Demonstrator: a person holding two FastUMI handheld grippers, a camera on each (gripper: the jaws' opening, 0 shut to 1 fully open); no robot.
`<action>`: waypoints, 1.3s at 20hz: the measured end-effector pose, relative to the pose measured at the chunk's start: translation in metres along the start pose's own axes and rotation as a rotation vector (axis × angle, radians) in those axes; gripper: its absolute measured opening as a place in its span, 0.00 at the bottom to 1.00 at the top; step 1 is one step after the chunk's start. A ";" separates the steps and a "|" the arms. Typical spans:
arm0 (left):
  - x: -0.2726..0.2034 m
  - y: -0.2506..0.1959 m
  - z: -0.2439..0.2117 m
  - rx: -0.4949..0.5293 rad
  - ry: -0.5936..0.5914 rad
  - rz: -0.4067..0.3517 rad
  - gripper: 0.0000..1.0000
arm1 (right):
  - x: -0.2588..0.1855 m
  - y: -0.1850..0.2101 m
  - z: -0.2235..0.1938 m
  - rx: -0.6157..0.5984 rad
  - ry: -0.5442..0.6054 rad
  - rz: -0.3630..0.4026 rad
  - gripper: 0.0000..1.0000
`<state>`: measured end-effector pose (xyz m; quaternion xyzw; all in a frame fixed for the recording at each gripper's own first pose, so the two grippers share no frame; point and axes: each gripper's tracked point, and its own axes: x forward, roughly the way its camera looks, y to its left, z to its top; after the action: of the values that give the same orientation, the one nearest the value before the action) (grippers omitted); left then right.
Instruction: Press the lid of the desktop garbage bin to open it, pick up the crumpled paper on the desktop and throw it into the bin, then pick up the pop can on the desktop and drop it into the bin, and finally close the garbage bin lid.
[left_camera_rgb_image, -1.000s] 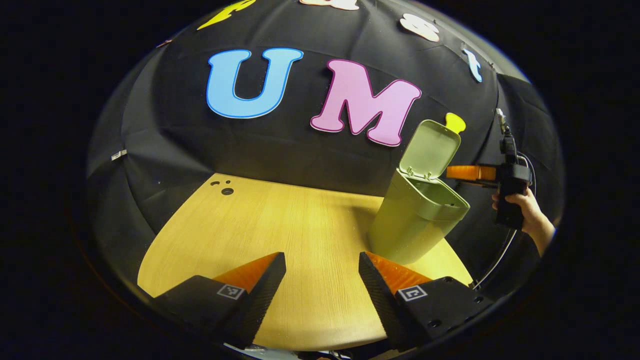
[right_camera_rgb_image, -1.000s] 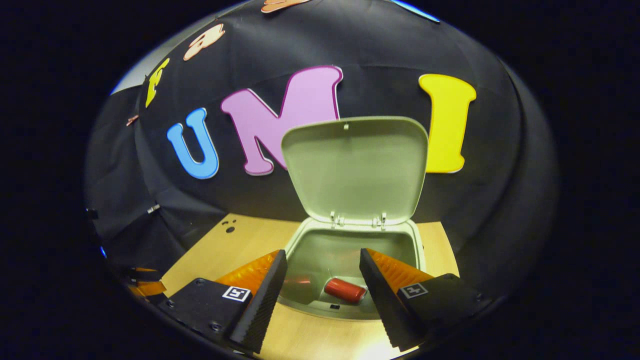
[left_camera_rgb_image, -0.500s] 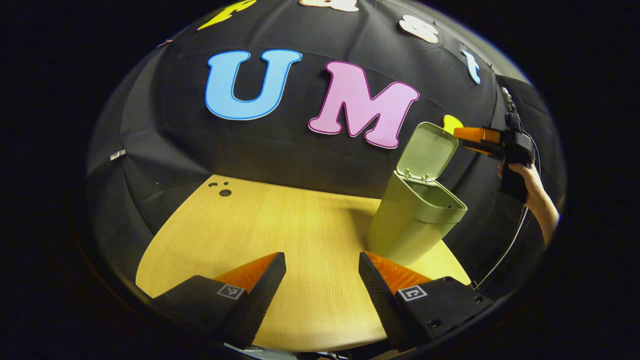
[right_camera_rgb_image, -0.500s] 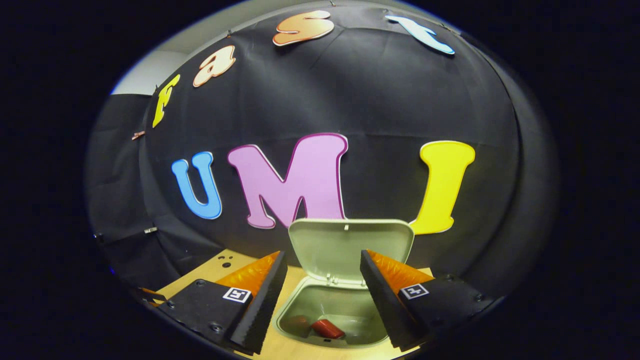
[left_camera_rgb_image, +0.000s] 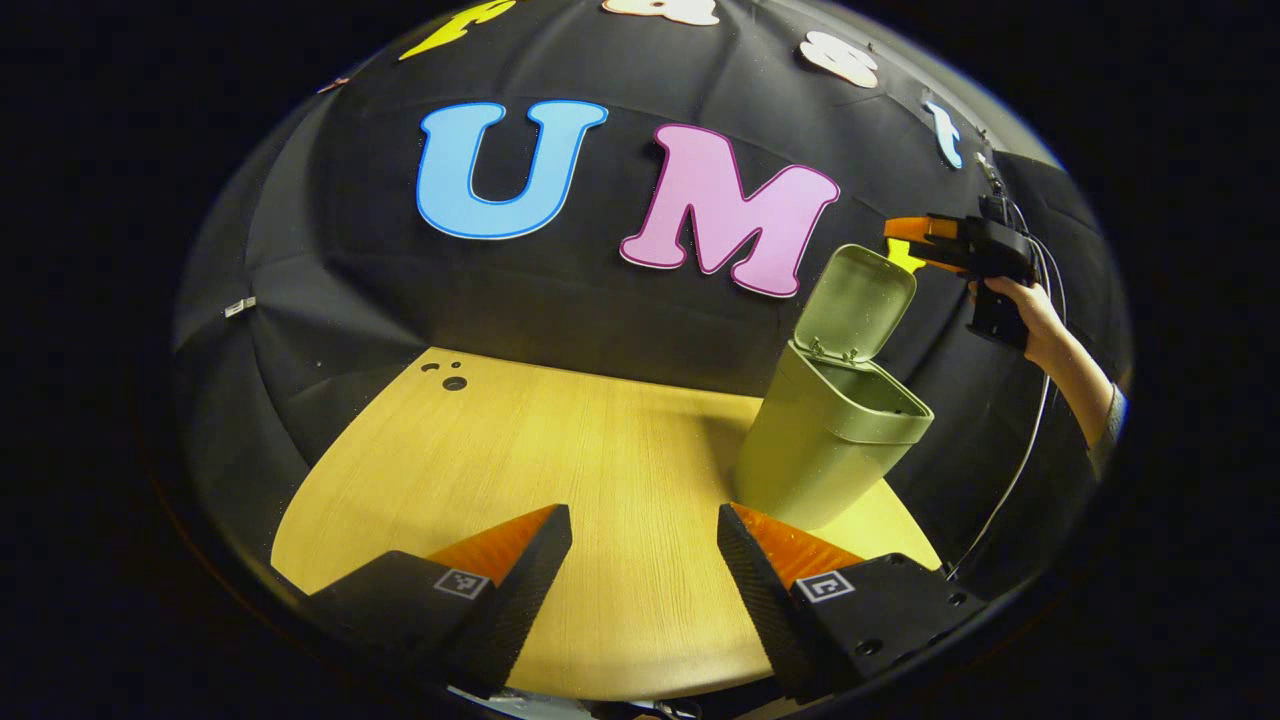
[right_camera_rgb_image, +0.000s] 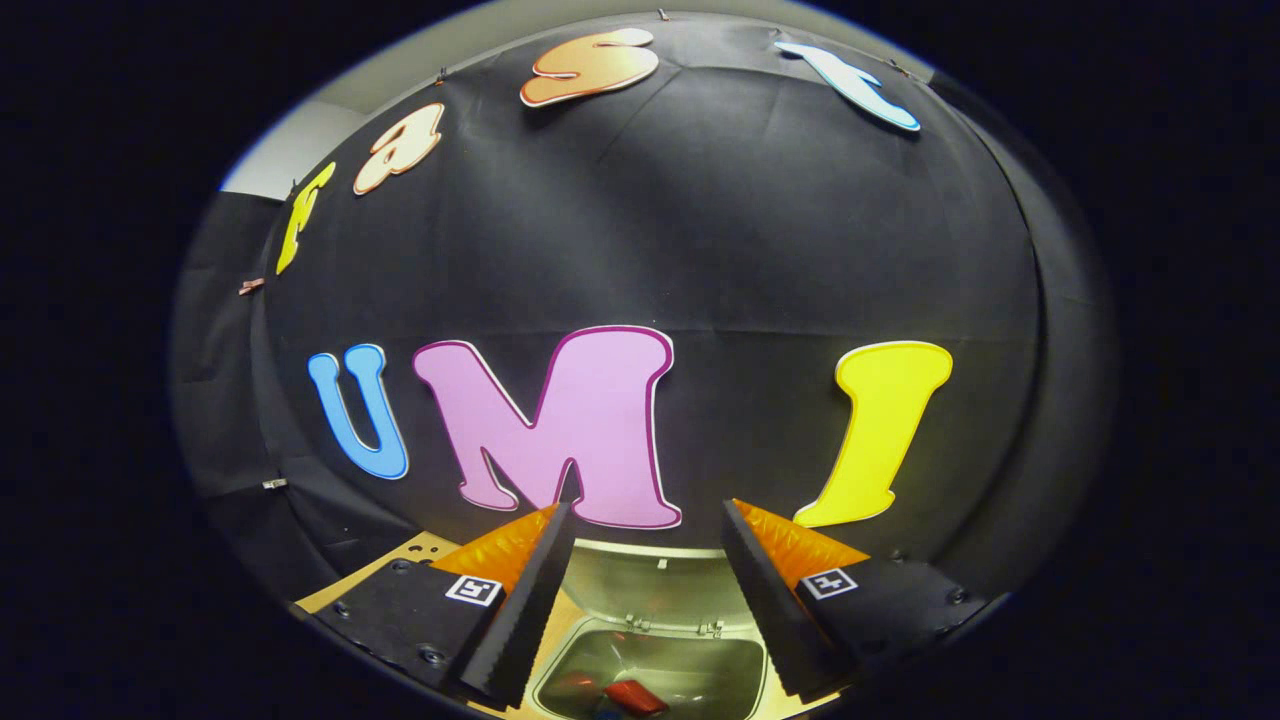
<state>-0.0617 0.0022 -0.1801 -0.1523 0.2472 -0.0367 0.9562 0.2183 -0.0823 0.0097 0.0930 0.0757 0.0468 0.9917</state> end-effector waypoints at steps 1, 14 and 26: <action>-0.001 0.001 0.000 -0.001 -0.002 0.002 0.95 | 0.005 -0.001 -0.002 0.010 0.008 -0.003 0.92; 0.004 0.002 -0.003 -0.008 0.009 -0.002 0.95 | -0.021 0.004 -0.050 -0.054 0.152 0.016 0.92; 0.011 -0.002 -0.002 0.007 0.022 -0.017 0.95 | -0.077 0.010 -0.147 -0.039 0.459 0.063 0.93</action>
<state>-0.0528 -0.0016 -0.1867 -0.1504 0.2562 -0.0473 0.9537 0.1186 -0.0542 -0.1205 0.0629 0.2954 0.0991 0.9481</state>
